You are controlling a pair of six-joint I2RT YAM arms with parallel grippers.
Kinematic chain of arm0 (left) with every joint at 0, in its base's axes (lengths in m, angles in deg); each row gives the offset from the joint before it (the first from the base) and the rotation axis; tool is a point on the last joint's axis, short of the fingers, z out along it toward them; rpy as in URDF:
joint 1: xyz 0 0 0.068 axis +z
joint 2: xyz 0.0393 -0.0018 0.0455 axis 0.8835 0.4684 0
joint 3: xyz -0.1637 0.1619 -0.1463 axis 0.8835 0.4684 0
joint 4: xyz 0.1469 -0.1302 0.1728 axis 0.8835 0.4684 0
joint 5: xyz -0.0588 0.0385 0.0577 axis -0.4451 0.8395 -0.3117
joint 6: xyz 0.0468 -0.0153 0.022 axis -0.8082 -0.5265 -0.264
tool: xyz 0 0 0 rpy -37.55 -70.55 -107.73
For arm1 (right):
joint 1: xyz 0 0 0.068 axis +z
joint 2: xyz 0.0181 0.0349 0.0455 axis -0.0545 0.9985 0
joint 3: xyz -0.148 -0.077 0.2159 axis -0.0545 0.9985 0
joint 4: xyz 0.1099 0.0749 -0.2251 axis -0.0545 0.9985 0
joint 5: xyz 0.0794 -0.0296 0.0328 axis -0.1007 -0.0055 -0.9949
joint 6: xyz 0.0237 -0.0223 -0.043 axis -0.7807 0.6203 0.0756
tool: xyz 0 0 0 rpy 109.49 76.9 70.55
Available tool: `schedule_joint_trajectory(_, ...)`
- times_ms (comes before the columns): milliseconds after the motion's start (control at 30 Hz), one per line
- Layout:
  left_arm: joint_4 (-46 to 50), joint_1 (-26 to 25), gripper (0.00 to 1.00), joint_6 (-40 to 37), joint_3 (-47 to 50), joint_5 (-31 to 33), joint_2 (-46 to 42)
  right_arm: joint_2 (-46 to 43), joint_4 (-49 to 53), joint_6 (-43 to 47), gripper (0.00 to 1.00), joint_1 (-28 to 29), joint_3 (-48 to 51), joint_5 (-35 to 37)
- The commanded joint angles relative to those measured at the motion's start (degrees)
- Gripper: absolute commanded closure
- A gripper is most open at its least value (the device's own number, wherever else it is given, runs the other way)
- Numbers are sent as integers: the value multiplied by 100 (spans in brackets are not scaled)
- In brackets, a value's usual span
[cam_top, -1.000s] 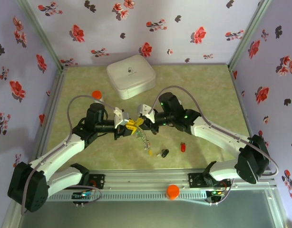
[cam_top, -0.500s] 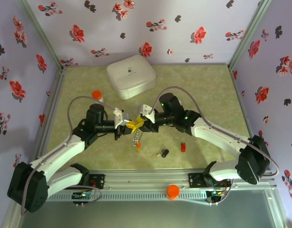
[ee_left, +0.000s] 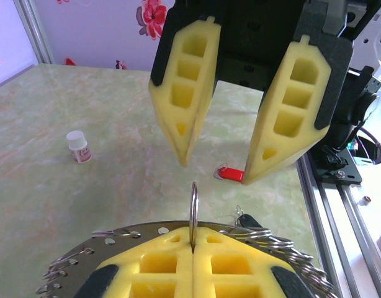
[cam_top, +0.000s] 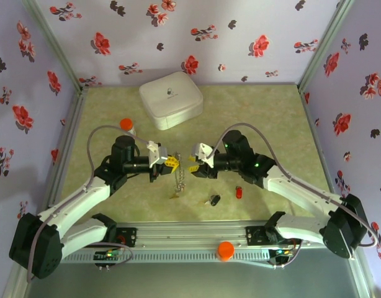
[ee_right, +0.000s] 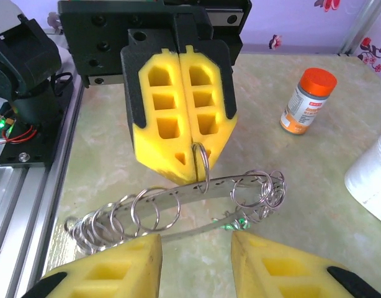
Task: Put the keys on the keyring
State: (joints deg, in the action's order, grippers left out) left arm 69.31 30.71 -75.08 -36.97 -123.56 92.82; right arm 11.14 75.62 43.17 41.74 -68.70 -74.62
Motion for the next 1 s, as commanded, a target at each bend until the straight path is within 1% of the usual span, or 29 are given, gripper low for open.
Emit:
schedule_joint_trajectory(0,-231,-53,100,-172,-3,-39,-111,100,-485,-109,66,51,51,140)
schedule_joint_trajectory(100,-221,-64,100,-224,-28,-38,-80,201,-675,-274,68,81,4,-58)
schedule_joint_trajectory(200,-225,-95,100,-240,-53,-38,-45,288,-781,-363,73,109,-49,-215)
schedule_joint_trajectory(333,-212,-116,100,-247,-81,-41,-9,413,-764,-371,81,126,-135,-291)
schedule_joint_trajectory(533,-80,-134,100,-330,-94,-41,-9,529,-640,-340,87,145,-235,-428)
schedule_joint_trajectory(600,-13,-149,100,-359,-106,-39,-9,545,-641,-338,87,142,-226,-460)
schedule_joint_trajectory(700,46,-143,100,-400,-102,-25,-18,512,-640,-337,79,144,-224,-493)
schedule_joint_trajectory(733,70,-145,100,-413,-98,-19,-18,498,-646,-333,77,139,-226,-481)
schedule_joint_trajectory(967,195,-149,100,-521,-155,-14,-3,425,-453,-165,79,141,-269,-340)
